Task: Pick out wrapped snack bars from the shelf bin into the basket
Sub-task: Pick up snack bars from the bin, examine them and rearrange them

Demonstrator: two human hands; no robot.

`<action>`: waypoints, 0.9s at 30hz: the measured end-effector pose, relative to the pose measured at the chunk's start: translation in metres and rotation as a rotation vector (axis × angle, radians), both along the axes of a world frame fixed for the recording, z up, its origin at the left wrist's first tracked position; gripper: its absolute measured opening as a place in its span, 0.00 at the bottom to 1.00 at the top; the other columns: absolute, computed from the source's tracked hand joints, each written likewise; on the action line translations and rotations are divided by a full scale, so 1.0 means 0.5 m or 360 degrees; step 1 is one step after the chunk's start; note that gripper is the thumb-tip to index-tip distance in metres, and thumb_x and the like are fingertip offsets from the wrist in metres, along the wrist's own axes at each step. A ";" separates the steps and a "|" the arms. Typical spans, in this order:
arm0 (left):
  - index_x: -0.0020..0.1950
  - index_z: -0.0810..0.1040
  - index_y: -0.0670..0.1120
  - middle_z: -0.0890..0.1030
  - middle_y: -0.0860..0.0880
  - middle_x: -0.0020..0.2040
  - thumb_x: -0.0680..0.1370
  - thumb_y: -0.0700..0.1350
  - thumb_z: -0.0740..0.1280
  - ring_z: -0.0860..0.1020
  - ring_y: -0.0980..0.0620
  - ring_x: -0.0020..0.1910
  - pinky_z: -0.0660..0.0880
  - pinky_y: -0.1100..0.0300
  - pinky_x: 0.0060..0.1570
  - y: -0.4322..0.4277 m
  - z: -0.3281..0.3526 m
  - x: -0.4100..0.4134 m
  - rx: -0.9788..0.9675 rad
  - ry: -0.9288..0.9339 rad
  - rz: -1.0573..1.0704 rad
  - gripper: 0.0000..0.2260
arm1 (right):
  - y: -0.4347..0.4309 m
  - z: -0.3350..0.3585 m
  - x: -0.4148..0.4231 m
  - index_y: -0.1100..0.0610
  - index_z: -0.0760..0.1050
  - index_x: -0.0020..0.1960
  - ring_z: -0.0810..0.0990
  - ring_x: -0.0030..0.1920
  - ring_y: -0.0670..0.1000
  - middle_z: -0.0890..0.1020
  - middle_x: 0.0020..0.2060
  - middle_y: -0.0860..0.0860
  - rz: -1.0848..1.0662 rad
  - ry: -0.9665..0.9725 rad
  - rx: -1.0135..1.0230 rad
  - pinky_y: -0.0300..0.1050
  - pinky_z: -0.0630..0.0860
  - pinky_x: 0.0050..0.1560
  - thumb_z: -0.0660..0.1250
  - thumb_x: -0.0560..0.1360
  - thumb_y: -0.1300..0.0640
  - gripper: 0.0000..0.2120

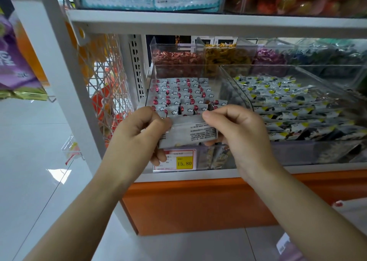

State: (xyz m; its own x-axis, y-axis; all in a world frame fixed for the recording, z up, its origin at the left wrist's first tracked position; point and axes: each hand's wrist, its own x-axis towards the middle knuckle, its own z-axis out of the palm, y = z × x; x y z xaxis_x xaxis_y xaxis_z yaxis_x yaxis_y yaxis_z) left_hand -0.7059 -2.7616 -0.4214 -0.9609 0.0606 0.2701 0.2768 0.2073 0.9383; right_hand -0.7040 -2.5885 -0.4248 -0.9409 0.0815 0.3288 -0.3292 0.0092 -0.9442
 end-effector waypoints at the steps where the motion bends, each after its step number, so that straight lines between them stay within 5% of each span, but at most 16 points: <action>1: 0.40 0.71 0.36 0.76 0.37 0.32 0.75 0.44 0.63 0.76 0.48 0.24 0.74 0.59 0.24 0.000 -0.001 0.000 -0.0004 0.0002 -0.0009 0.11 | 0.002 -0.001 -0.001 0.57 0.80 0.35 0.82 0.34 0.48 0.82 0.31 0.50 0.0011 -0.0023 -0.0026 0.39 0.77 0.29 0.69 0.73 0.61 0.08; 6: 0.42 0.71 0.37 0.76 0.42 0.30 0.77 0.45 0.62 0.75 0.50 0.24 0.73 0.59 0.24 0.002 -0.007 -0.007 0.0009 0.0001 0.0084 0.11 | 0.013 -0.009 -0.013 0.50 0.82 0.44 0.83 0.44 0.48 0.84 0.41 0.48 0.0119 -0.0028 0.0020 0.44 0.80 0.44 0.71 0.71 0.53 0.04; 9: 0.43 0.73 0.38 0.77 0.47 0.26 0.78 0.49 0.62 0.74 0.51 0.22 0.71 0.62 0.24 -0.003 -0.004 -0.015 0.0031 0.0005 0.0118 0.14 | 0.020 -0.007 -0.018 0.44 0.78 0.57 0.81 0.54 0.46 0.82 0.54 0.46 0.0258 0.0035 0.0326 0.48 0.77 0.56 0.73 0.69 0.55 0.18; 13: 0.49 0.78 0.48 0.80 0.51 0.36 0.79 0.48 0.62 0.76 0.58 0.27 0.71 0.68 0.27 -0.013 0.000 -0.033 -0.0055 0.0243 0.0248 0.06 | 0.018 -0.003 -0.021 0.47 0.77 0.55 0.84 0.40 0.49 0.83 0.46 0.48 -0.0001 0.0107 0.0194 0.45 0.82 0.39 0.71 0.68 0.50 0.15; 16: 0.57 0.78 0.49 0.79 0.55 0.49 0.78 0.43 0.63 0.76 0.61 0.42 0.71 0.71 0.44 -0.038 -0.004 -0.056 -0.0548 0.0471 0.0541 0.09 | 0.029 -0.003 -0.031 0.55 0.76 0.55 0.83 0.35 0.49 0.83 0.38 0.50 -0.0230 0.0066 -0.0035 0.41 0.80 0.33 0.70 0.72 0.56 0.12; 18: 0.59 0.78 0.46 0.78 0.49 0.56 0.77 0.41 0.63 0.74 0.50 0.56 0.68 0.58 0.58 -0.049 -0.013 -0.068 -0.0955 0.0572 0.0523 0.12 | 0.034 -0.005 -0.037 0.56 0.74 0.57 0.83 0.34 0.50 0.82 0.35 0.50 -0.0287 0.0039 -0.0042 0.41 0.80 0.35 0.69 0.74 0.58 0.12; 23: 0.59 0.79 0.46 0.67 0.47 0.72 0.76 0.55 0.49 0.59 0.41 0.72 0.56 0.40 0.67 -0.037 -0.023 -0.068 -0.1677 0.0683 0.0378 0.25 | 0.025 -0.014 -0.043 0.58 0.73 0.59 0.83 0.34 0.49 0.82 0.40 0.54 -0.0237 -0.0041 0.0004 0.38 0.80 0.35 0.68 0.74 0.60 0.14; 27: 0.66 0.74 0.50 0.53 0.49 0.78 0.74 0.61 0.37 0.45 0.45 0.76 0.42 0.43 0.72 -0.020 -0.024 -0.081 -0.1964 0.0530 0.0409 0.35 | 0.019 -0.016 -0.043 0.57 0.73 0.58 0.83 0.34 0.49 0.82 0.39 0.54 -0.0225 -0.0041 0.0016 0.37 0.79 0.35 0.68 0.74 0.59 0.13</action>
State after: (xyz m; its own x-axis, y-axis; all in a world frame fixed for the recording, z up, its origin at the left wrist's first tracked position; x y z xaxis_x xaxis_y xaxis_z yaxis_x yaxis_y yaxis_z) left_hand -0.7461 -2.7717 -0.4332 -0.8802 0.2639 0.3945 0.2816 0.9594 -0.0134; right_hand -0.7257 -2.5788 -0.4325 -0.9283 0.2106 0.3064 -0.2998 0.0634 -0.9519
